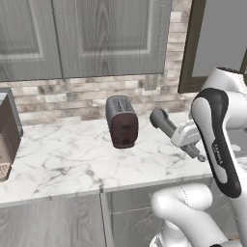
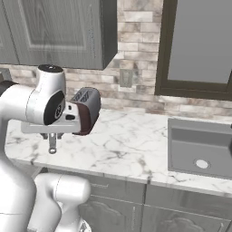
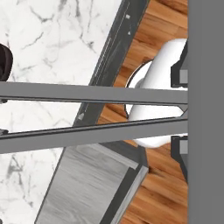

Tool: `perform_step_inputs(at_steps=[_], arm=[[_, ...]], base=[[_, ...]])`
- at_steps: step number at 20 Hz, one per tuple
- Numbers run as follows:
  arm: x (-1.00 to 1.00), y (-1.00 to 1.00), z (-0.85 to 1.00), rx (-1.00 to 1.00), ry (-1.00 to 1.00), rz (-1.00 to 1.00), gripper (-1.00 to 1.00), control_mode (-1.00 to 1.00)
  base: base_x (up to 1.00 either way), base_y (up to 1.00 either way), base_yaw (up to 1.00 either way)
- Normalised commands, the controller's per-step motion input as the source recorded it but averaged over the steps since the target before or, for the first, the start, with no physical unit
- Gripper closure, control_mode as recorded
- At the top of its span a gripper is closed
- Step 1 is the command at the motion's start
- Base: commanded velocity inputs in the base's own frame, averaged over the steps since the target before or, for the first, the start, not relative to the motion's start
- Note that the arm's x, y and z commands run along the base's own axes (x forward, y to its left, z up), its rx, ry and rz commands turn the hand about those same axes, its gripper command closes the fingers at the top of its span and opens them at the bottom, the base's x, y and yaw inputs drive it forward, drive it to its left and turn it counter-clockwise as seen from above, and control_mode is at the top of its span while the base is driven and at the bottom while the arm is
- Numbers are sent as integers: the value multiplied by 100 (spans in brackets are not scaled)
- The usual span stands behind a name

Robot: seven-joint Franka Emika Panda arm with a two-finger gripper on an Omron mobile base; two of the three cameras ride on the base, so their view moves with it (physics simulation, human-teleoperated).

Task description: Take the tongs from the drawer on the left and place them on the dining counter next to the tray containing the kebab skewer.

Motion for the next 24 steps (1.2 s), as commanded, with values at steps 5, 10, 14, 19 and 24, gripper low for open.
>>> perform_step_inputs(at_steps=[5,10,14,19,24], arm=[[0,0,10,0,0,0,100,-100],[0,0,0,0,0,0,100,-100],[0,0,0,0,0,0,100,100],[0,0,0,0,0,0,100,100],[0,0,0,0,0,0,100,100]], base=[[0,0,0],[0,0,0],[-1,0,0],[-78,-12,-9],[-98,-25,-18]])
